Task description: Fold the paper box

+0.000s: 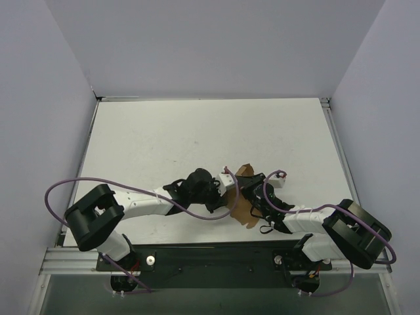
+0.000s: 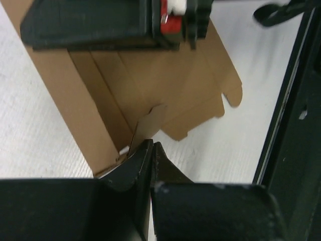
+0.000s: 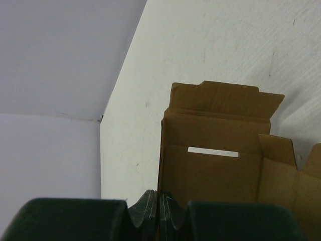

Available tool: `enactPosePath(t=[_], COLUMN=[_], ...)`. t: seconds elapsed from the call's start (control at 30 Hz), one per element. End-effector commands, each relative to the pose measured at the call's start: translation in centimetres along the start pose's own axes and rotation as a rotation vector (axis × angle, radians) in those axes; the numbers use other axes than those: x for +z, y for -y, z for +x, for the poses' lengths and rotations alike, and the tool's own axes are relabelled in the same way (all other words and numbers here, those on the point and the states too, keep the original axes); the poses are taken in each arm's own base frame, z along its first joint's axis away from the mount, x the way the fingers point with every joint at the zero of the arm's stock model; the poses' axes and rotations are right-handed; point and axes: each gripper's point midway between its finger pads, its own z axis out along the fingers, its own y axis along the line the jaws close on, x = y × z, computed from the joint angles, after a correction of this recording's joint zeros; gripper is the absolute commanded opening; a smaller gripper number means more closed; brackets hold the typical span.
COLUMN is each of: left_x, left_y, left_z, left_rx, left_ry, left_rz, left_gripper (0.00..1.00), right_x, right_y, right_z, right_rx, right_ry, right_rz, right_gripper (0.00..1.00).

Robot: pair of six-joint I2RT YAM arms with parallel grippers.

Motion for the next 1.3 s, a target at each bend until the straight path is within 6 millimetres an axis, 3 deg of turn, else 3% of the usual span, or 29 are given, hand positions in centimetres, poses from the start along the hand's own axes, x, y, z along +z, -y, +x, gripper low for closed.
enactPosePath(t=[0.0, 0.2, 0.33, 0.47, 0.6, 0.67, 0.8, 0.83, 0.97, 1.13, 1.27], left_x=[0.7, 1.1, -0.2, -2.4, -5.0, -5.9, -7.6, -7.6, -7.6, -8.1, -7.0], left_y=[0.2, -0.9, -1.3, -1.1, -1.0, -1.3, -2.3, -2.8, -3.8, -6.6, -5.8], left_z=[-6.0, -5.4, -5.3, -6.2, -7.1, -6.9, -5.6, -4.5, -2.1, -0.2, 0.1], left_rx=[0.086, 0.060, 0.011, -0.018, -0.027, -0.040, -0.074, -0.097, -0.159, -0.275, -0.289], left_ry=[0.163, 0.149, 0.175, 0.236, 0.286, 0.299, 0.330, 0.320, 0.299, 0.303, 0.295], left_rz=[0.028, -0.027, -0.079, -0.106, -0.135, -0.161, -0.221, -0.232, -0.267, -0.435, -0.383], left_gripper=[0.07, 0.02, 0.06, 0.21, 0.46, 0.52, 0.65, 0.67, 0.67, 0.68, 0.68], right_x=[-0.7, -0.8, -0.8, -0.8, -0.8, -0.7, -0.8, -0.8, -0.8, -0.8, -0.8], right_y=[-0.6, -0.5, -0.6, -0.5, -0.6, -0.8, -1.0, -0.9, -1.0, -1.1, -1.1], right_z=[1.4, 1.3, 1.1, 1.0, 0.9, 0.8, 0.9, 0.8, 0.9, 0.9, 1.0], right_rx=[-0.005, -0.002, 0.000, 0.000, 0.000, 0.002, 0.009, 0.011, 0.013, 0.014, 0.010], right_ry=[-0.071, -0.068, -0.060, -0.054, -0.052, -0.050, -0.050, -0.045, -0.050, -0.049, -0.049], right_rz=[-0.041, -0.041, -0.044, -0.040, -0.042, -0.046, -0.062, -0.062, -0.069, -0.072, -0.070], right_gripper=[0.00, 0.00, 0.00, 0.00, 0.00, 0.00, 0.00, 0.00, 0.00, 0.00, 0.00])
